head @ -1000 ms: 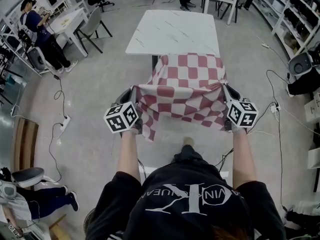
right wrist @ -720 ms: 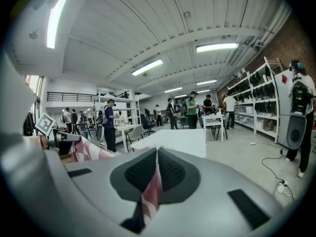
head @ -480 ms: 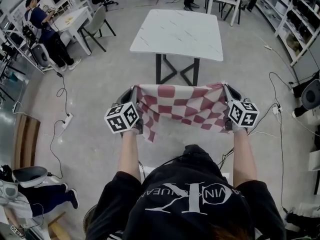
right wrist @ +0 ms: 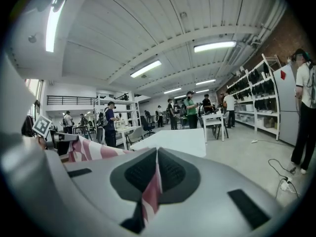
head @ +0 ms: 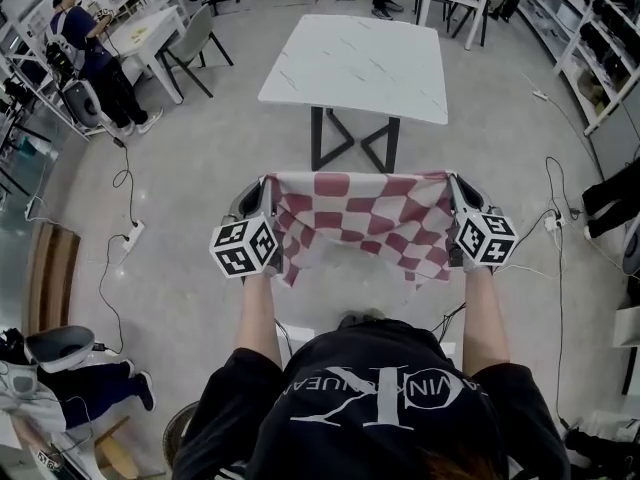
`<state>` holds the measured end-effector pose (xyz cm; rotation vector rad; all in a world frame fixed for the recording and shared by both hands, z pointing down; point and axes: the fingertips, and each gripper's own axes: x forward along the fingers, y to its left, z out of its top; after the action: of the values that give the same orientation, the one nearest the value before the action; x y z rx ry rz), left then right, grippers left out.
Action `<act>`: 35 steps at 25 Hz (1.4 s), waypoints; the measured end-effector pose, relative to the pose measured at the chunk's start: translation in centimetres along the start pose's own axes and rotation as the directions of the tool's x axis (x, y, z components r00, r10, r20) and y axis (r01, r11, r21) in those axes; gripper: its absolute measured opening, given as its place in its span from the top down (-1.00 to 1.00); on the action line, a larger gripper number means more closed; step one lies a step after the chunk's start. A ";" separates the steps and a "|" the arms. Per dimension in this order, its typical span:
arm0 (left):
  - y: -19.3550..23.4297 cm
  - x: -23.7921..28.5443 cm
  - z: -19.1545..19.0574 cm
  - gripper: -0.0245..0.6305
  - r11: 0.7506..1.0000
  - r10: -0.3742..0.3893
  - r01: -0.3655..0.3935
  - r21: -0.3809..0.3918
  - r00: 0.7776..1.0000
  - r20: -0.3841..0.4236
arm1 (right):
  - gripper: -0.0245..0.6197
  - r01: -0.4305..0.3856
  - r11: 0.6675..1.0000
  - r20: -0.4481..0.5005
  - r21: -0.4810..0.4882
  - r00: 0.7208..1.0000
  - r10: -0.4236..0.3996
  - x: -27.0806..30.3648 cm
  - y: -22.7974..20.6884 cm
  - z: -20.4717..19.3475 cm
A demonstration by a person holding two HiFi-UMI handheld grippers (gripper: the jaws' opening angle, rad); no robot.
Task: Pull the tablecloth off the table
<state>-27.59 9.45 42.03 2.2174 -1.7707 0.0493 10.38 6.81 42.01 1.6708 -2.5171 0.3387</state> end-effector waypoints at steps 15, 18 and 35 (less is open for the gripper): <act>-0.5 -0.1 1.6 0.89 0.997 0.060 -0.063 0.041 0.995 0.077 | 0.88 -0.024 0.998 0.072 -0.058 0.997 0.028 0.0 0.0 2.9; -0.6 -0.2 1.9 0.89 0.997 0.067 -0.070 0.030 0.993 0.096 | 0.88 -0.026 0.997 0.087 -0.078 0.996 0.033 0.0 0.0 3.3; -1.6 0.2 4.6 0.89 0.985 0.073 -0.100 0.143 0.980 0.186 | 0.88 -0.023 0.997 0.151 -0.078 0.988 0.034 -0.2 -0.5 5.6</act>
<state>-26.76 8.39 37.36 2.3130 -2.0224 0.0017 11.14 5.50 36.61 1.6945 -2.6273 0.1198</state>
